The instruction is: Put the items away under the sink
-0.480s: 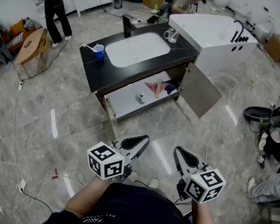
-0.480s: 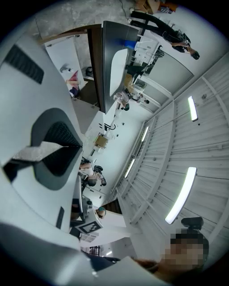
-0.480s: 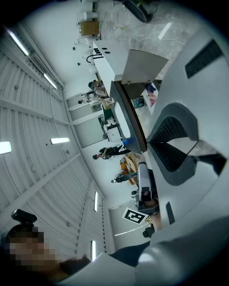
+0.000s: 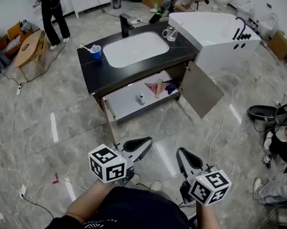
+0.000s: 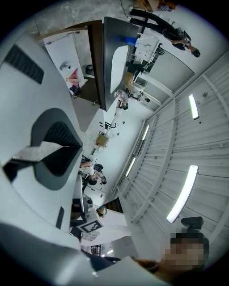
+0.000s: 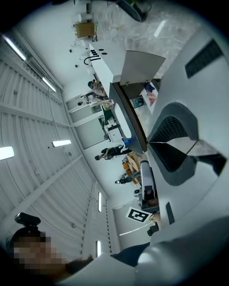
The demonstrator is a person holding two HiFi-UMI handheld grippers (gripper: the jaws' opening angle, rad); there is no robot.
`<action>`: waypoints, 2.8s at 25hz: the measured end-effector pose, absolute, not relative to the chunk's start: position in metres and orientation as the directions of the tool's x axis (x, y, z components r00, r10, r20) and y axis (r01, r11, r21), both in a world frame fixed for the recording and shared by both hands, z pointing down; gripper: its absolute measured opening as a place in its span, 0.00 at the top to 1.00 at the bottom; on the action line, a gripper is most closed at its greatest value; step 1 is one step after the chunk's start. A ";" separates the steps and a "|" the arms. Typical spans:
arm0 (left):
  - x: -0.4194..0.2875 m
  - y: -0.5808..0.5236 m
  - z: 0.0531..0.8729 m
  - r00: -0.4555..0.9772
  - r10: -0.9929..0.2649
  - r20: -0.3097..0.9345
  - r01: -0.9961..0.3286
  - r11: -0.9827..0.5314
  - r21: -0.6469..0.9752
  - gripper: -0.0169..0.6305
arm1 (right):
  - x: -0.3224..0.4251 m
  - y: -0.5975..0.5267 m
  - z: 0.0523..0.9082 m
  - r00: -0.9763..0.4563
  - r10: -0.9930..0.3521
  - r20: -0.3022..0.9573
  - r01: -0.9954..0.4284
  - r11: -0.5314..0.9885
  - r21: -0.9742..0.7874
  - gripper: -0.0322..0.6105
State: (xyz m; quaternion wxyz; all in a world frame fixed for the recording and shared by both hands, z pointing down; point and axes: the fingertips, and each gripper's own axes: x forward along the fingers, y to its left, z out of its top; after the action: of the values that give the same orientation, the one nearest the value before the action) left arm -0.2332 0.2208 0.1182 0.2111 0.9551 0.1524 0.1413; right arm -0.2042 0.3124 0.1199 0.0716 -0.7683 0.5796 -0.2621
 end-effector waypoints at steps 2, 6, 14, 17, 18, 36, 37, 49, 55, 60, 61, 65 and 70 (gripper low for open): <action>-0.230 0.226 0.118 0.913 0.355 0.202 0.238 -0.864 0.443 0.96 | -0.201 0.316 0.119 0.189 -0.929 0.317 -0.852 -0.316 -0.418 0.89; -0.222 0.238 0.115 0.913 0.362 0.189 0.252 -0.864 0.435 0.96 | -0.194 0.326 0.119 0.186 -0.930 0.317 -0.855 -0.312 -0.414 0.89; -0.198 0.268 0.118 0.915 0.356 0.189 0.249 -0.868 0.430 0.96 | -0.177 0.352 0.127 0.151 -0.933 0.327 -0.864 -0.286 -0.415 0.89; -0.192 0.281 0.121 0.915 0.352 0.195 0.240 -0.866 0.438 0.96 | -0.169 0.363 0.129 0.144 -0.932 0.332 -0.864 -0.282 -0.417 0.89; -0.189 0.284 0.121 0.915 0.352 0.196 0.240 -0.867 0.437 0.96 | -0.167 0.366 0.130 0.143 -0.932 0.334 -0.863 -0.282 -0.418 0.89; -0.132 0.280 0.119 0.907 0.388 0.162 0.292 -0.858 0.423 0.96 | -0.118 0.361 0.131 0.173 -0.930 0.323 -0.852 -0.306 -0.425 0.89; -0.126 0.277 0.119 0.906 0.389 0.164 0.292 -0.858 0.422 0.96 | -0.113 0.358 0.130 0.175 -0.929 0.325 -0.851 -0.309 -0.424 0.89; -0.072 0.229 0.123 0.893 0.411 0.182 0.296 -0.842 0.452 0.96 | -0.057 0.306 0.132 0.166 -0.919 0.359 -0.845 -0.320 -0.428 0.89; -0.055 0.203 0.121 0.892 0.424 0.154 0.319 -0.834 0.450 0.96 | -0.035 0.276 0.134 0.151 -0.918 0.367 -0.853 -0.309 -0.421 0.89; -0.039 0.188 0.125 0.890 0.422 0.174 0.317 -0.846 0.429 0.96 | -0.018 0.256 0.137 0.135 -0.915 0.380 -0.858 -0.300 -0.418 0.89; -0.036 0.185 0.127 0.890 0.421 0.177 0.315 -0.846 0.430 0.96 | -0.014 0.253 0.138 0.133 -0.915 0.382 -0.857 -0.299 -0.420 0.89; -0.024 0.171 0.132 0.892 0.410 0.189 0.299 -0.850 0.433 0.96 | -0.002 0.238 0.140 0.119 -0.913 0.391 -0.858 -0.293 -0.422 0.89; -0.008 0.151 0.134 0.894 0.407 0.186 0.294 -0.849 0.439 0.96 | 0.016 0.219 0.141 0.118 -0.906 0.406 -0.861 -0.296 -0.412 0.89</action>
State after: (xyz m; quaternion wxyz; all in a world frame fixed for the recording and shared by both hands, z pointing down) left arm -0.0078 0.1509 0.1337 0.2041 0.9516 0.1841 0.1374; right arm 0.0161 0.2188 0.1414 0.0373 -0.7467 0.5920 -0.3012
